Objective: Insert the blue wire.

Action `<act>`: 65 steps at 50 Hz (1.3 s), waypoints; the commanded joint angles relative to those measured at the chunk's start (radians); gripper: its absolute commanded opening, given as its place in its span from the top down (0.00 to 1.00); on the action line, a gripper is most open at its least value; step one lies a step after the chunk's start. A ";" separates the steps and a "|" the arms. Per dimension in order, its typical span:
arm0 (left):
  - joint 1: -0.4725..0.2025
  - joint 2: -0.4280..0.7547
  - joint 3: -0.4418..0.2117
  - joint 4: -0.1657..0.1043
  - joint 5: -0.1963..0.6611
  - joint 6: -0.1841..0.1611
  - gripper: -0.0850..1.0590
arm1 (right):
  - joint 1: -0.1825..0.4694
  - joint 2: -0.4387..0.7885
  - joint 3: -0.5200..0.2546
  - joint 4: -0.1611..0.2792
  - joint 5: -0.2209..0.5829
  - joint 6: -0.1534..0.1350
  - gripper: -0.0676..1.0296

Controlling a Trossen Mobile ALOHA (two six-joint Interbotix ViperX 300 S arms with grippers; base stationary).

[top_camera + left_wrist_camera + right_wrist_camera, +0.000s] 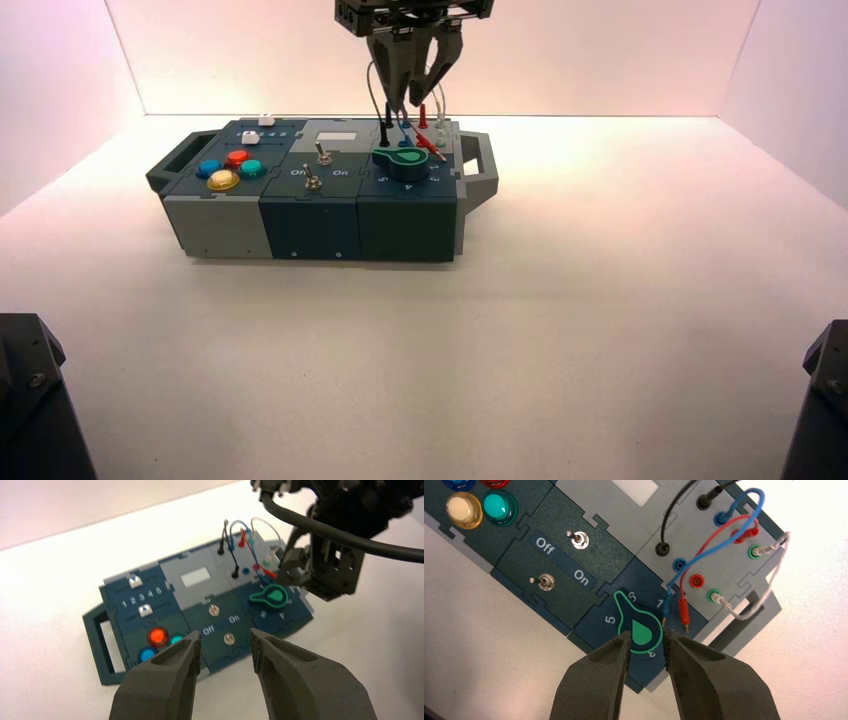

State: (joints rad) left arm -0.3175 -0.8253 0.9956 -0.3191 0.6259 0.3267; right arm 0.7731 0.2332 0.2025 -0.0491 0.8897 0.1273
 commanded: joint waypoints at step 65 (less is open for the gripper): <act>-0.002 0.041 -0.017 0.000 0.002 0.028 0.46 | -0.006 0.117 -0.124 -0.064 0.043 0.089 0.61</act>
State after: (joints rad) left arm -0.3175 -0.7869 0.9940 -0.3191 0.6366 0.3482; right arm 0.7685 0.3682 0.1120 -0.1120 0.9342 0.2056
